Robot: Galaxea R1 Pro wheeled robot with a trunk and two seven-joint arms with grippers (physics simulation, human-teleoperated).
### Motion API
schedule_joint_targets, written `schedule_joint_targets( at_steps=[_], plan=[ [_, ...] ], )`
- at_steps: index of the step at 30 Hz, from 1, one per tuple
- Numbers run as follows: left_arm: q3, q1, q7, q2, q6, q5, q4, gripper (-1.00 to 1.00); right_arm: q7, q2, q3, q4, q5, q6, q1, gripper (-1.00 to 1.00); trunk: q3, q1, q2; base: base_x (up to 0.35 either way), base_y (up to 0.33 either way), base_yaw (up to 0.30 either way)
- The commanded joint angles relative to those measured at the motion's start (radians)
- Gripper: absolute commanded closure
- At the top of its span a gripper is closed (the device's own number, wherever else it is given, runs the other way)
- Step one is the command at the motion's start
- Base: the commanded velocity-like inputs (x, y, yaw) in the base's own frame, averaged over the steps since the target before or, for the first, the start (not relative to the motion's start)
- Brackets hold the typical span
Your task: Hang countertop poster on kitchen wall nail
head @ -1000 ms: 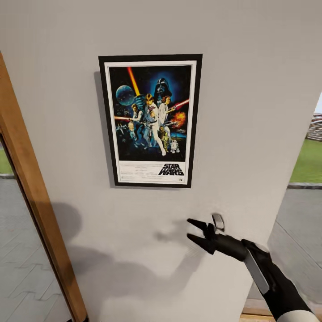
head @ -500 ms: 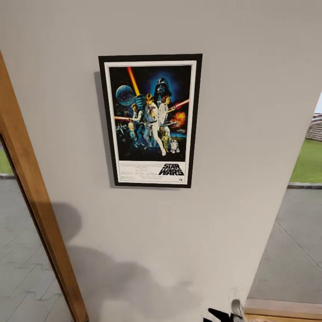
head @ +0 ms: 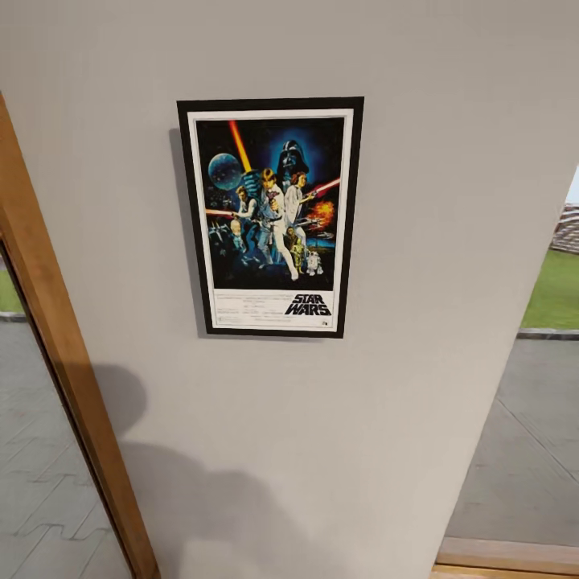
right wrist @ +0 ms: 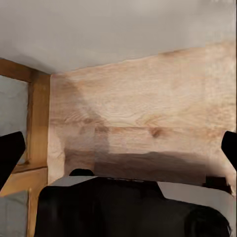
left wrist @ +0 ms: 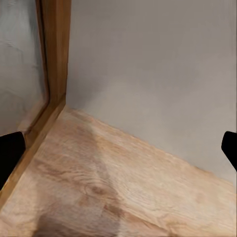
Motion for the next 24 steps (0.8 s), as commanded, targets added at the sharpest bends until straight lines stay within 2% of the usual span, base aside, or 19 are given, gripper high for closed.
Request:
schedule_joint_targets(
  at_steps=[1, 2, 3, 4, 5, 6, 7, 8, 11, 19, 24],
  plan=[
    [-0.027, 0.000, 0.100, -0.008, -0.001, -0.027, 0.003, -1.00, -0.160, 0.006, 0.005, 0.013, -0.004, -0.005, 0.000, -1.00, 0.000, 0.000, -0.001, 0.000, 0.000, 0.000],
    [-0.032, 0.000, 0.131, -0.013, -0.001, -0.041, 0.004, -1.00, -0.202, 0.009, 0.005, 0.016, -0.004, -0.005, 0.000, -1.00, 0.000, 0.000, -0.001, 0.000, 0.000, 0.000],
    [-0.039, 0.000, 0.191, -0.024, -0.001, -0.073, 0.006, -1.00, -0.276, 0.016, 0.006, 0.020, -0.003, -0.005, 0.000, -1.00, 0.000, 0.000, -0.001, 0.000, 0.000, 0.000],
    [-0.041, 0.000, 0.222, -0.028, 0.000, -0.089, 0.007, -1.00, -0.307, 0.020, 0.006, 0.022, -0.002, -0.005, 0.000, -1.00, 0.000, 0.000, -0.001, 0.000, 0.000, 0.000],
    [-0.045, 0.000, 0.307, -0.037, 0.000, -0.134, 0.008, -1.00, -0.384, 0.029, 0.006, 0.033, 0.012, -0.005, 0.001, -1.00, 0.000, 0.000, -0.001, 0.000, 0.000, 0.000],
    [-0.047, 0.000, 0.375, -0.041, 0.001, -0.161, 0.009, -1.00, -0.436, 0.035, 0.007, 0.042, 0.051, -0.004, 0.001, -1.00, 0.000, 0.000, -0.001, 0.000, 0.000, 0.000],
    [-0.048, 0.000, 0.392, -0.042, 0.002, -0.167, 0.010, -1.00, -0.447, 0.036, 0.007, 0.044, 0.068, -0.004, 0.001, -1.00, 0.000, 0.000, -0.001, 0.000, 0.000, 0.000],
    [-0.049, 0.000, 0.425, -0.044, 0.003, -0.179, 0.010, -1.00, -0.469, 0.038, 0.006, 0.048, 0.119, -0.004, 0.001, -1.00, 0.000, 0.000, -0.001, 0.000, 0.000, 0.000],
    [-0.050, 0.000, 0.454, -0.045, 0.004, -0.190, 0.011, -1.00, -0.490, 0.040, 0.005, 0.051, 0.183, -0.004, 0.001, -1.00, 0.000, 0.000, -0.001, 0.000, 0.000, 0.000],
    [-0.050, 0.000, 0.459, -0.046, 0.005, -0.192, 0.011, -1.00, -0.494, 0.041, 0.004, 0.052, 0.194, -0.005, 0.001, -1.00, 0.000, 0.000, -0.001, 0.000, 0.000, 0.000],
    [-0.050, 0.000, 0.459, -0.046, 0.006, -0.192, 0.012, -1.00, -0.495, 0.050, 0.004, 0.052, 0.194, -0.005, 0.001, -1.00, 0.000, 0.000, -0.001, 0.000, 0.000, 0.000]
  ],
)
